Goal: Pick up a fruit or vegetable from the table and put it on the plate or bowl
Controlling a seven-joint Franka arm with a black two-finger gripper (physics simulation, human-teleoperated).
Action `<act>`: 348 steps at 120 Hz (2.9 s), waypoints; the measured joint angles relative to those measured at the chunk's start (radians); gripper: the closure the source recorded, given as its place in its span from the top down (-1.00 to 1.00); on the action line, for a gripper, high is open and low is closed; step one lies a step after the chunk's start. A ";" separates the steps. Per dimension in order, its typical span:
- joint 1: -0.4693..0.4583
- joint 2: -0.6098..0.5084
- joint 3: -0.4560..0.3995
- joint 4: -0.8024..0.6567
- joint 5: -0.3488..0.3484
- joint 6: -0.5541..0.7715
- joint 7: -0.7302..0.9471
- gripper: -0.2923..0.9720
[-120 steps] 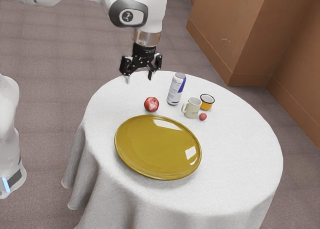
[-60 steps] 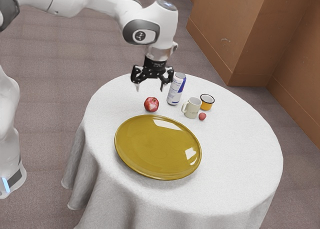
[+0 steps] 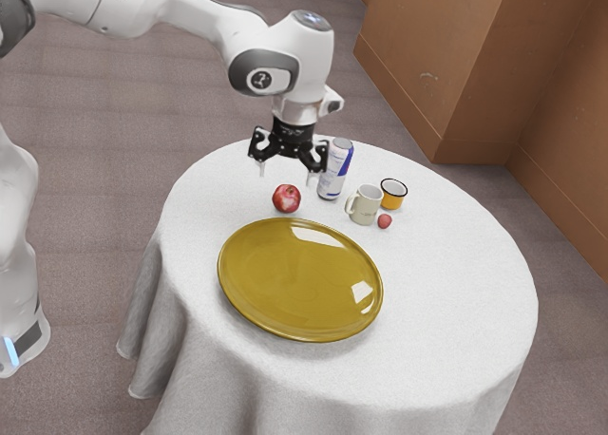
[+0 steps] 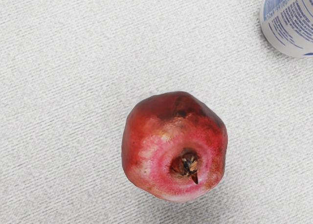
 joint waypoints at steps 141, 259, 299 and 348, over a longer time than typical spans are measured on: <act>0.052 0.116 0.011 -0.039 -0.011 0.150 0.268 0.54; 0.049 0.170 0.012 -0.039 -0.015 0.206 0.290 0.01; -0.009 0.020 0.010 -0.060 -0.003 0.193 0.205 -0.30; -0.096 -0.045 -0.147 -0.125 -0.221 0.134 0.015 -0.57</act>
